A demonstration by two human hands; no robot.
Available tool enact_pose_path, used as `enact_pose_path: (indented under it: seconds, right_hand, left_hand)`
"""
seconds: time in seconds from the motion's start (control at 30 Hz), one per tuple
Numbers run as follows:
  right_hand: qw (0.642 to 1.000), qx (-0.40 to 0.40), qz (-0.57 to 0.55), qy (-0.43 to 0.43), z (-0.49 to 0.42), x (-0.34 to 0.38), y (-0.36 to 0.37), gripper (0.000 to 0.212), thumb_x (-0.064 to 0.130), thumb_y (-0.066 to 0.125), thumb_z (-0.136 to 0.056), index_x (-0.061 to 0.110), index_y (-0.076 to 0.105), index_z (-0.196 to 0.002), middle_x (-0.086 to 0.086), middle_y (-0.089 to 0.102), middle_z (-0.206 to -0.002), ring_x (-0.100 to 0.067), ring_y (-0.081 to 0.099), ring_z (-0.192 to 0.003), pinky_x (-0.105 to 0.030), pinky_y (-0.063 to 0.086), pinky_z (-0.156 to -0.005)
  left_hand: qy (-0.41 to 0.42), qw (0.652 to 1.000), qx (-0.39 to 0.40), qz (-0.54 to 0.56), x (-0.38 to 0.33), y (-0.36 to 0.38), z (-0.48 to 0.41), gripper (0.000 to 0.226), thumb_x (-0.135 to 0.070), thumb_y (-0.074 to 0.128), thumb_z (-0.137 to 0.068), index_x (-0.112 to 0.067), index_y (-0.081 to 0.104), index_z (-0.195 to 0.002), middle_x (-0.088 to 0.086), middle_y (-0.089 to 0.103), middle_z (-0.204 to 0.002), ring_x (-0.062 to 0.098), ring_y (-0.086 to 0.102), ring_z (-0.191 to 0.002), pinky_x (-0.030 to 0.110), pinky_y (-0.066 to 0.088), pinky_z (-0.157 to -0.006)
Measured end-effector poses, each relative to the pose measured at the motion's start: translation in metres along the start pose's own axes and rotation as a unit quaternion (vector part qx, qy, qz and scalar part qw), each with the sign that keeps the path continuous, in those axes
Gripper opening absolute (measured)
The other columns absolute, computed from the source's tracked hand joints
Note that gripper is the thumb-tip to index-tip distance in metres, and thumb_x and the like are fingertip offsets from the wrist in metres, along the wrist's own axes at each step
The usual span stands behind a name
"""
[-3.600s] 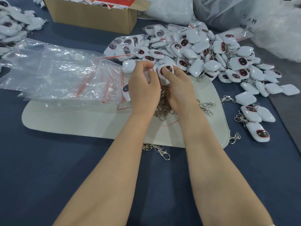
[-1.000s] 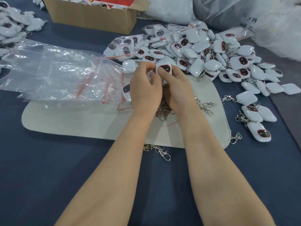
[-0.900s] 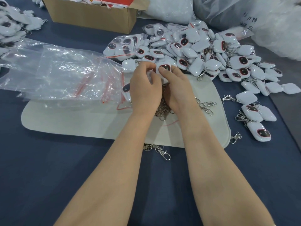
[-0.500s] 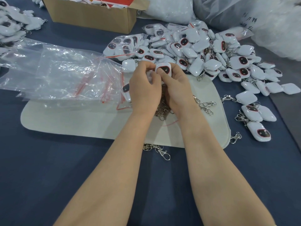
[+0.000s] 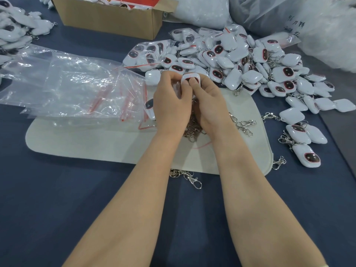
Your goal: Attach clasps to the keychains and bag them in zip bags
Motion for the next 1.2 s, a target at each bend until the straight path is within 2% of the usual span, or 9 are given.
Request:
enact_pose_path:
  seconds: [0.17, 0.27, 0.43, 0.6, 0.73, 0.8, 0.87, 1.0, 1.2]
  right_hand:
    - [0.998, 0.019, -0.053, 0.017, -0.0001, -0.0002, 0.0018, 0.02, 0.005, 0.042, -0.101, 0.0, 0.057, -0.113, -0.019, 0.059, -0.101, -0.028, 0.053, -0.098, -0.046, 0.041, -0.101]
    - [0.993, 0.029, -0.108, 0.045, 0.0005, -0.0006, 0.0033, 0.027, 0.007, 0.037, -0.103, -0.003, 0.055, -0.121, -0.018, 0.061, -0.102, -0.028, 0.055, -0.1, -0.046, 0.04, -0.105]
    - [0.986, 0.024, -0.155, 0.059, 0.0009, 0.0009, 0.0033, 0.026, 0.008, 0.037, -0.103, 0.005, 0.06, -0.115, -0.016, 0.064, -0.105, -0.028, 0.058, -0.105, -0.045, 0.04, -0.109]
    - [0.993, 0.038, -0.109, 0.032, 0.0029, 0.0022, 0.0043, 0.025, 0.007, 0.035, -0.103, 0.006, 0.06, -0.105, -0.015, 0.062, -0.102, -0.027, 0.056, -0.102, -0.043, 0.04, -0.106]
    - [0.992, 0.038, -0.113, 0.03, 0.0026, 0.0033, 0.0032, 0.023, 0.007, 0.036, -0.103, 0.004, 0.059, -0.107, -0.016, 0.061, -0.102, -0.027, 0.056, -0.099, -0.042, 0.042, -0.102]
    - [0.992, 0.048, -0.112, 0.037, 0.0027, 0.0031, 0.0024, 0.023, 0.007, 0.039, -0.103, 0.001, 0.056, -0.116, -0.016, 0.062, -0.1, -0.026, 0.058, -0.095, -0.037, 0.046, -0.095]
    - [0.994, 0.052, -0.086, 0.037, 0.0029, 0.0018, 0.0022, 0.024, 0.005, 0.043, -0.101, -0.003, 0.054, -0.121, -0.018, 0.062, -0.097, -0.027, 0.059, -0.092, -0.036, 0.048, -0.09]
    - [0.999, 0.021, -0.028, 0.011, 0.0018, 0.0008, -0.0006, 0.013, 0.001, 0.05, -0.097, -0.002, 0.058, -0.108, -0.018, 0.063, -0.091, -0.028, 0.06, -0.087, -0.04, 0.047, -0.088]
    - [1.0, -0.007, -0.012, -0.007, -0.0005, 0.0007, -0.0023, 0.006, 0.001, 0.055, -0.094, 0.004, 0.059, -0.097, -0.02, 0.058, -0.093, -0.03, 0.054, -0.091, -0.05, 0.043, -0.092]
  left_hand:
    - [0.002, 1.0, -0.005, 0.01, 0.0001, -0.0006, -0.0011, 0.008, -0.014, 0.055, -0.093, -0.019, 0.049, -0.093, -0.018, 0.053, -0.081, -0.015, 0.051, -0.075, 0.0, 0.036, -0.068]
    - [-0.004, 1.0, 0.005, 0.005, 0.0026, 0.0007, -0.0022, 0.006, -0.017, 0.054, -0.094, -0.015, 0.055, -0.1, -0.005, 0.061, -0.096, -0.004, 0.053, -0.081, 0.003, 0.038, -0.071]
    - [-0.002, 1.0, 0.015, -0.012, 0.0026, 0.0003, -0.0035, 0.005, -0.013, 0.055, -0.093, -0.017, 0.052, -0.096, -0.001, 0.06, -0.097, -0.003, 0.051, -0.078, 0.002, 0.035, -0.069]
    - [0.019, 0.999, 0.032, -0.009, -0.0008, -0.0007, -0.0021, 0.011, -0.008, 0.054, -0.093, -0.016, 0.046, -0.091, -0.015, 0.051, -0.082, -0.016, 0.05, -0.073, 0.0, 0.034, -0.066]
    - [0.016, 0.999, 0.029, -0.002, -0.0013, -0.0005, -0.0002, 0.009, -0.008, 0.054, -0.093, -0.015, 0.048, -0.092, -0.016, 0.051, -0.08, -0.017, 0.049, -0.072, 0.001, 0.036, -0.065]
    - [0.0, 1.0, 0.02, 0.008, -0.0003, -0.0011, -0.0009, 0.004, -0.011, 0.053, -0.094, -0.014, 0.054, -0.095, -0.016, 0.055, -0.082, -0.014, 0.051, -0.072, 0.002, 0.036, -0.067]
    - [-0.012, 1.0, 0.007, 0.008, -0.0004, -0.0021, -0.002, 0.015, -0.013, 0.048, -0.097, -0.009, 0.062, -0.101, -0.009, 0.06, -0.09, -0.006, 0.054, -0.079, 0.004, 0.038, -0.073]
    - [-0.024, 0.999, 0.023, -0.009, -0.0016, -0.001, -0.0018, 0.023, -0.013, 0.043, -0.098, -0.006, 0.063, -0.108, 0.003, 0.065, -0.105, 0.012, 0.057, -0.096, 0.016, 0.042, -0.086]
    - [-0.036, 0.999, 0.02, -0.004, -0.0015, -0.0006, -0.002, 0.019, -0.011, 0.047, -0.095, -0.01, 0.061, -0.106, -0.004, 0.06, -0.1, 0.01, 0.057, -0.096, 0.015, 0.042, -0.085]
Point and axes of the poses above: each hand's wrist, its own z-axis away from the middle knuckle, its own y-axis out of the palm, x = y × z, the point moved 3 cm from there along -z, towards the middle knuckle
